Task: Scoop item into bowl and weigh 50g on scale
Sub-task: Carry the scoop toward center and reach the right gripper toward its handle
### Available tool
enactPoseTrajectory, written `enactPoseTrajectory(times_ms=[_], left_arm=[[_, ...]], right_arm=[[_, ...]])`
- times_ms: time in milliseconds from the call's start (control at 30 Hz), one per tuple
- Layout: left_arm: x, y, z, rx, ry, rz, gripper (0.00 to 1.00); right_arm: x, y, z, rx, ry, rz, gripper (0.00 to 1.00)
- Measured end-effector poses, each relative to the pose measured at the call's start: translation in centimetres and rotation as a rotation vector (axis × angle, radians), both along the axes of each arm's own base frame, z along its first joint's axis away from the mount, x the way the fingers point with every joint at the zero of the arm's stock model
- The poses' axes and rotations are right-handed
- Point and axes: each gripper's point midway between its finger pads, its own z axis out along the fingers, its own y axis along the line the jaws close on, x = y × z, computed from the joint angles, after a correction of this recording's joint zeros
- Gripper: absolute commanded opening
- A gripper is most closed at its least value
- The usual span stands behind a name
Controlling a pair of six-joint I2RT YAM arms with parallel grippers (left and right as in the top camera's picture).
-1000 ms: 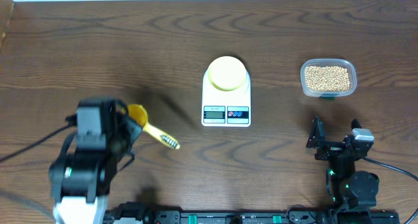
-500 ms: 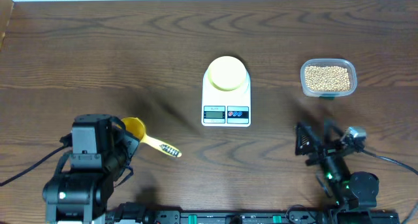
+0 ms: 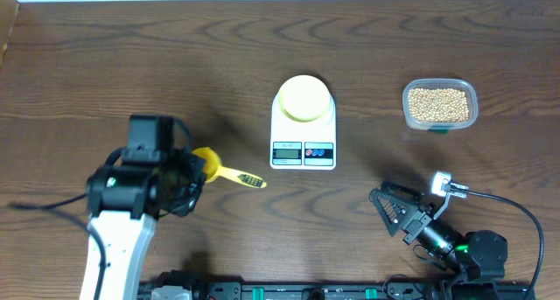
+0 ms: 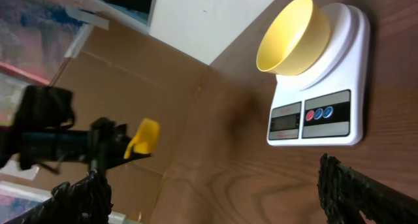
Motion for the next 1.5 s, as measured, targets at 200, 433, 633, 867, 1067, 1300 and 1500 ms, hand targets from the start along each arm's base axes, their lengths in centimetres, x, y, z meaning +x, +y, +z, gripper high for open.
enactPoseTrajectory(times_ms=[200,433,633,867,1067,1300,1500], left_arm=[[1.4,-2.9,-1.3,-0.046,0.024,-0.085,0.07],[2.8,-7.3,-0.7,-0.080,-0.073,-0.238,0.07],[3.1,-10.3,0.1,-0.101,-0.143,-0.337,0.07],[3.0,-11.3,0.2,-0.091,-0.162,-0.353,0.07],[3.2,-10.9,0.1,-0.076,-0.160,-0.319,0.07],[3.4,-10.8,-0.4,-0.060,-0.144,-0.312,0.07],[3.5,-10.8,-0.9,-0.052,-0.128,-0.311,0.07]], right_arm=[[-0.7,0.6,2.5,0.026,-0.105,0.051,0.99],[-1.4,1.3,2.5,0.077,-0.045,0.105,0.96],[-2.2,2.6,1.7,0.111,0.051,0.174,0.93],[-2.7,4.9,0.3,0.117,0.162,0.240,0.92],[-2.7,6.7,0.0,0.109,0.188,0.261,0.92],[-1.6,8.7,-1.0,0.017,0.271,0.240,0.87],[1.3,10.9,3.2,-0.042,0.184,0.240,0.79]])
